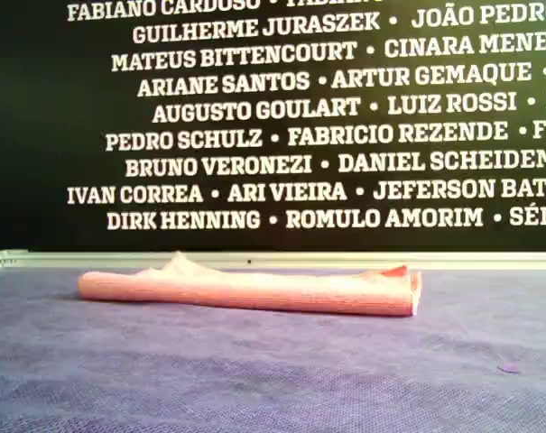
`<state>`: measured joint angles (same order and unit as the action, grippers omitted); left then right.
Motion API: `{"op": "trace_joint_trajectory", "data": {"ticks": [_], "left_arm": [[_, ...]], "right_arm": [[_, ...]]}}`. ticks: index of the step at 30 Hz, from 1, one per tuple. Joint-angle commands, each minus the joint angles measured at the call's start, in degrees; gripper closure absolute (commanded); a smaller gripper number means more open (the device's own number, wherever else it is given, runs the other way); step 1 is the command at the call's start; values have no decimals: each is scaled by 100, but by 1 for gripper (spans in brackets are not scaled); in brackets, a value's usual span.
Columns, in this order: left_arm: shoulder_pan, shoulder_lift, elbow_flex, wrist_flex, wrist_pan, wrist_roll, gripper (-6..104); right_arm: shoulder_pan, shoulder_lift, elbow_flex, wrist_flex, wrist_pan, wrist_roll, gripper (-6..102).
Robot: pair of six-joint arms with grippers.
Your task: Fold a cloth
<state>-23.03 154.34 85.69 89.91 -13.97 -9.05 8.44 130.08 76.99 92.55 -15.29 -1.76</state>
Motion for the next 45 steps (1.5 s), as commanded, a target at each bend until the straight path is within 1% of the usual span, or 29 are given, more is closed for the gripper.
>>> {"op": "trace_joint_trajectory", "data": {"ticks": [1,4,5,6,8,10,11,13,14,15,16,17,20,28,33,35,36,37,39,41,43,45], "left_arm": [[-44,1274,1266,-475,-44,-26,20],[-26,2232,2892,-1266,-53,-18,20],[-18,2461,3357,-1521,-62,-18,20],[-9,2487,3832,-1758,-70,-18,20],[-9,2417,4649,-2241,-246,-18,20],[-18,2417,5247,-2883,-510,-18,20],[-18,2417,5484,-3208,-650,-18,20],[-18,2417,5871,-3771,-967,-18,20],[-18,2417,6038,-3937,-1125,-18,20],[-18,2417,6214,-4087,-1266,-18,20],[-18,2417,6398,-4254,-1371,-18,20],[-18,2417,6592,-4342,-1433,-18,20],[-26,2417,7058,-4579,-1406,-18,20],[-26,2417,7919,-5177,-1397,-9,20],[-26,2417,8411,-5256,-1380,-9,20],[-26,2417,8569,-5265,-1380,-18,20],[-26,2417,8604,-5265,-1380,-18,20],[-26,2417,8613,-5265,-1371,-18,20],[-35,2417,8569,-5265,-1336,-18,20],[-18,2417,8517,-5265,-1151,-18,20],[-18,2417,8517,-5265,-976,-18,21],[-18,2417,8525,-5265,-861,-18,21]], "right_arm": [[-53,1503,1775,-246,44,-9,3],[-62,2452,3023,-773,70,-18,3],[-62,2786,3410,-993,141,-18,3],[-62,3085,3744,-1248,272,-18,4],[-53,3639,4148,-1784,686,-18,4],[-53,4078,4553,-2294,1239,-53,4],[-53,4175,4693,-2426,1556,-114,4],[-35,4245,5071,-2707,2241,-299,4],[-35,4254,5300,-2804,2496,-396,4],[-35,4254,5546,-2892,2707,-483,4],[-35,4254,5801,-3023,2856,-554,4],[-35,4254,6064,-3173,2944,-527,4],[-26,4342,6899,-3727,2944,-492,4],[44,4324,8464,-5353,2944,-483,4],[62,4324,8956,-5792,2936,-475,4],[62,4333,9088,-5827,2918,-439,4],[62,4342,9141,-5827,2856,-360,4],[62,4342,9176,-5827,2760,-229,4],[62,4342,9185,-5836,2408,88,4],[62,4351,9149,-5836,1978,334,4],[62,4351,9123,-5836,1661,378,4],[18,4342,9070,-5836,1573,352,4]]}}
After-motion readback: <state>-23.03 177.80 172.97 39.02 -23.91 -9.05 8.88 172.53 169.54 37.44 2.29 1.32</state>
